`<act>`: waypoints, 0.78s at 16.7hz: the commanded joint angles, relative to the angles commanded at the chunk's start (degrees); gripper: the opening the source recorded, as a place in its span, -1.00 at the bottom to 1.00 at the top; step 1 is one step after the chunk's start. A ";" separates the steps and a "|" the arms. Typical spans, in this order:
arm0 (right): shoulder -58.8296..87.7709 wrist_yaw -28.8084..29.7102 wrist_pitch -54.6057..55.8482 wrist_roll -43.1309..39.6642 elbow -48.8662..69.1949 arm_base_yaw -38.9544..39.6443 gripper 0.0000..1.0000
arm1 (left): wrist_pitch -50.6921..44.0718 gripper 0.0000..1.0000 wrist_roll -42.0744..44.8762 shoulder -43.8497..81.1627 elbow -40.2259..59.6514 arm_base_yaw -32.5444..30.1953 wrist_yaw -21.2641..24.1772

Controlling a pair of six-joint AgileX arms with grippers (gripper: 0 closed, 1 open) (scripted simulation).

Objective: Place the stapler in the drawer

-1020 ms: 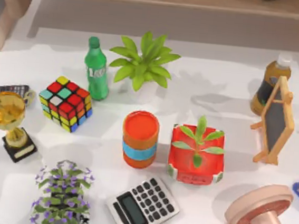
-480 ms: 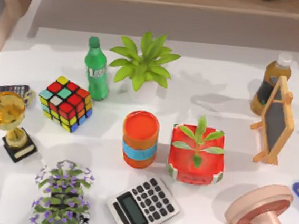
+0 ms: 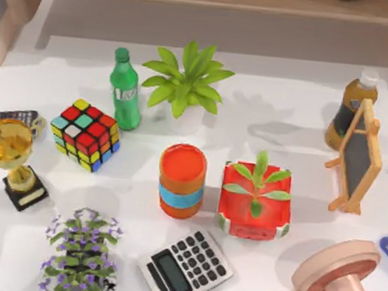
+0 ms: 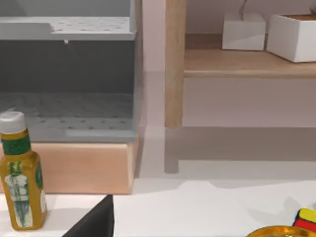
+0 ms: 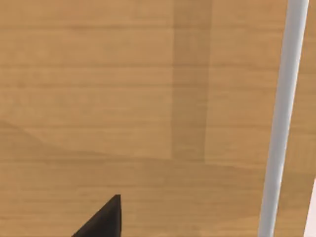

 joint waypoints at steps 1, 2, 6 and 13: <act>0.00 0.00 0.00 0.00 0.00 0.00 1.00 | 0.00 1.00 0.00 0.00 0.00 0.00 0.00; 0.01 0.01 -0.01 0.00 0.07 0.08 1.00 | 0.00 1.00 0.00 0.00 0.00 0.00 0.00; -0.69 -1.90 1.72 -0.02 -2.30 -1.77 1.00 | 0.00 1.00 0.00 0.00 0.00 0.00 0.00; -1.07 -2.44 1.85 0.19 -3.10 -2.66 1.00 | 0.00 1.00 0.00 0.00 0.00 0.00 0.00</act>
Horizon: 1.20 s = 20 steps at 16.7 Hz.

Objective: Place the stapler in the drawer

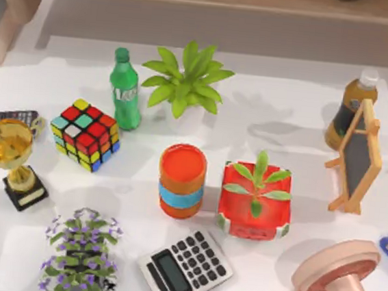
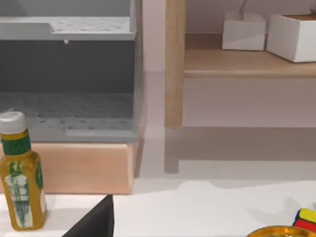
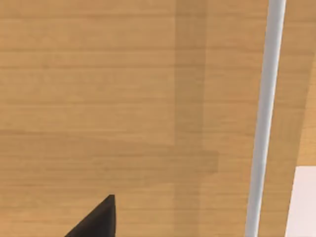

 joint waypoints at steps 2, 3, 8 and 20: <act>-1.32 1.19 -2.91 0.91 0.79 -0.89 1.00 | 0.00 1.00 0.00 0.00 0.00 0.00 0.00; -2.29 2.10 -5.27 1.69 1.34 -1.45 1.00 | 0.00 1.00 0.00 0.00 0.00 0.00 0.00; -9.24 9.04 -26.11 8.79 4.85 -3.51 1.00 | 0.00 1.00 0.00 0.00 0.00 0.00 0.00; -26.65 30.39 -110.87 38.89 20.28 20.62 1.00 | 0.00 1.00 0.00 0.00 0.00 0.00 0.00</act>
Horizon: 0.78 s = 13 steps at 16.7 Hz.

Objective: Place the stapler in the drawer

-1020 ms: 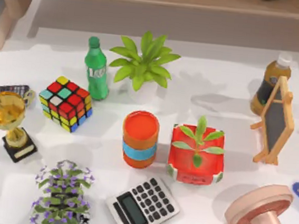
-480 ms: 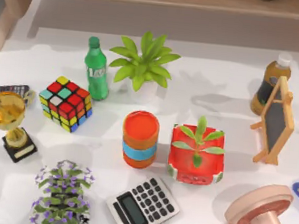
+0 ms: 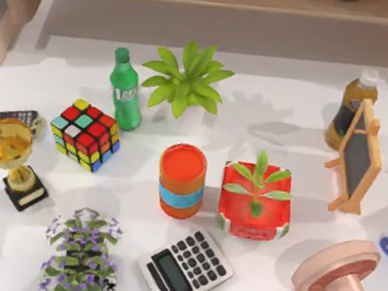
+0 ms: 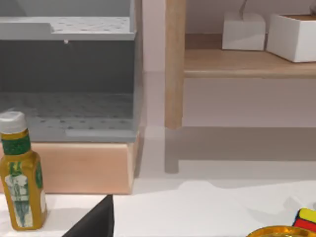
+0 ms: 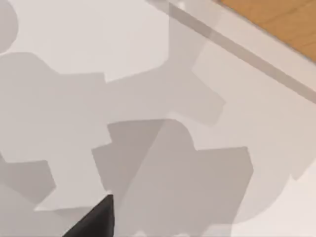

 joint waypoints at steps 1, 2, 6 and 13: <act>-0.72 1.52 -6.35 2.57 1.53 3.84 1.00 | 0.00 1.00 0.00 0.00 0.00 0.00 0.00; -1.31 2.97 -12.24 5.06 3.02 7.70 1.00 | 0.00 1.00 0.00 0.00 0.00 0.00 0.00; -2.32 7.74 -30.08 13.65 8.14 21.59 1.00 | 0.00 1.00 0.00 0.00 0.00 0.00 0.00; -1.50 10.54 -39.10 19.18 11.45 30.19 1.00 | 0.00 1.00 0.00 0.00 0.00 0.00 0.00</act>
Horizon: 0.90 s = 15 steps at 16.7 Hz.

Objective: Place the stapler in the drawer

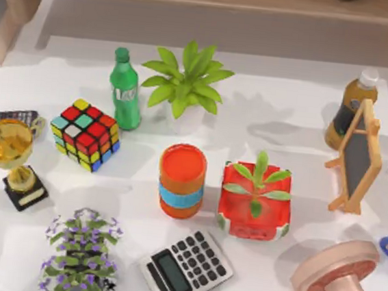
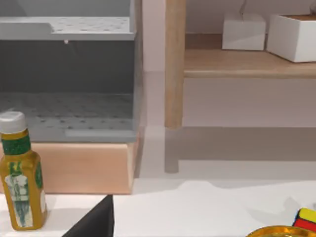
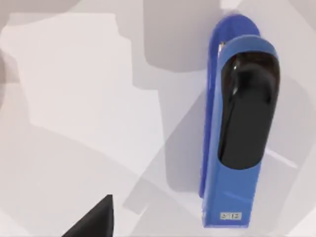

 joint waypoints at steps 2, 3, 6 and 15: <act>0.00 0.00 0.00 0.00 0.00 0.00 1.00 | 0.00 1.00 0.00 0.00 0.00 0.00 0.00; -0.09 -0.11 0.11 -0.06 -0.18 -0.20 1.00 | 0.00 1.00 0.00 0.00 0.00 0.00 0.00; -0.69 -0.01 1.67 -1.26 -2.35 -1.44 1.00 | 0.00 1.00 0.00 0.00 0.00 0.00 0.00; 4.97 0.04 16.32 -1.93 -11.56 -1.93 1.00 | 0.00 1.00 0.00 0.00 0.00 0.00 0.00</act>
